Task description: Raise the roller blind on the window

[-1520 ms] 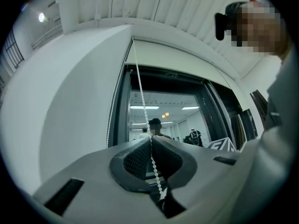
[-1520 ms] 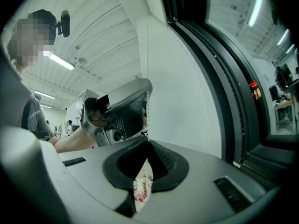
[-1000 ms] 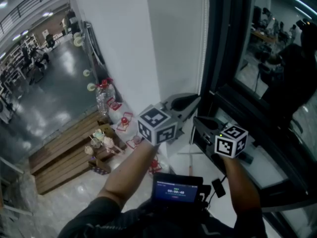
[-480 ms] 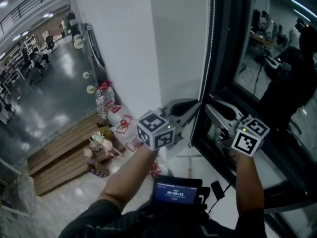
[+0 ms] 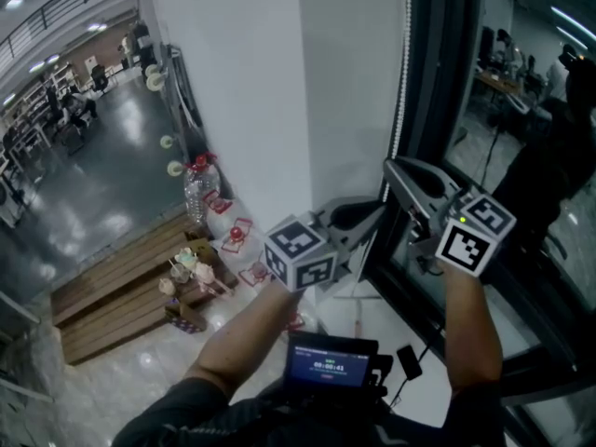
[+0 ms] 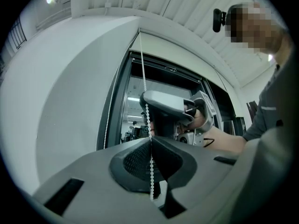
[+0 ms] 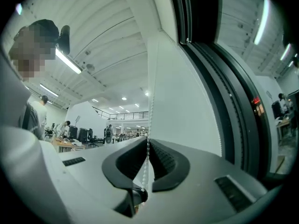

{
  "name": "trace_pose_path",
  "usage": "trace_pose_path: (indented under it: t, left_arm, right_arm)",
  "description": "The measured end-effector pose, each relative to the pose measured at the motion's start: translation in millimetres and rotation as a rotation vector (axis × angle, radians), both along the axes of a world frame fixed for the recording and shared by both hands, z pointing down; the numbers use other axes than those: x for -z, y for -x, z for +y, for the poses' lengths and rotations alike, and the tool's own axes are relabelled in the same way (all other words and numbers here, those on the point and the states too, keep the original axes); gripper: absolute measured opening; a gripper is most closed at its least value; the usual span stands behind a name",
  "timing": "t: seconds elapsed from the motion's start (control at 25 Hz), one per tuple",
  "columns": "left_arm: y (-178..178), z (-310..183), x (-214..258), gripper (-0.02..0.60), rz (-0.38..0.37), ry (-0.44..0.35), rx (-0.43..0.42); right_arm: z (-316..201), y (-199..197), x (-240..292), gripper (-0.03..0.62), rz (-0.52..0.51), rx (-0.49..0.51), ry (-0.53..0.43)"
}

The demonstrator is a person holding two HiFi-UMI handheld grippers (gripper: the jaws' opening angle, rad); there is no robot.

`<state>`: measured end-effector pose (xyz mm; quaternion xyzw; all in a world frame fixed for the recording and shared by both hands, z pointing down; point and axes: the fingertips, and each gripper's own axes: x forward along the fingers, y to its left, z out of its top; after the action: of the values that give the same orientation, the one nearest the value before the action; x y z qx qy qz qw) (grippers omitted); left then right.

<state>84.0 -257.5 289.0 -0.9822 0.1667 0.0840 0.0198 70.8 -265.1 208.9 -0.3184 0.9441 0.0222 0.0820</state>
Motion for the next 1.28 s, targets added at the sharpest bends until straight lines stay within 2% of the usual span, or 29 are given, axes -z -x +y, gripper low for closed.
trace_pose_path:
  t: [0.44,0.6,0.96,1.28]
  left_arm:
    - [0,2,-7,0.009,-0.006,0.001,0.008]
    - [-2,1,-28,0.009,-0.039,0.035,0.009]
    - [-4,3,-50,0.009,-0.075,0.056,0.013]
    - [0,3,-77,0.01,-0.073,0.125,0.018]
  right_arm:
    - [1,-1,-9,0.002,-0.032,-0.002,0.024]
    - [-1,-3,-28,0.002,-0.03,-0.014,0.051]
    - [0,-5,-57,0.0,-0.014,-0.034,0.081]
    - [-2,-4,-86,0.0,-0.016,-0.033,0.134]
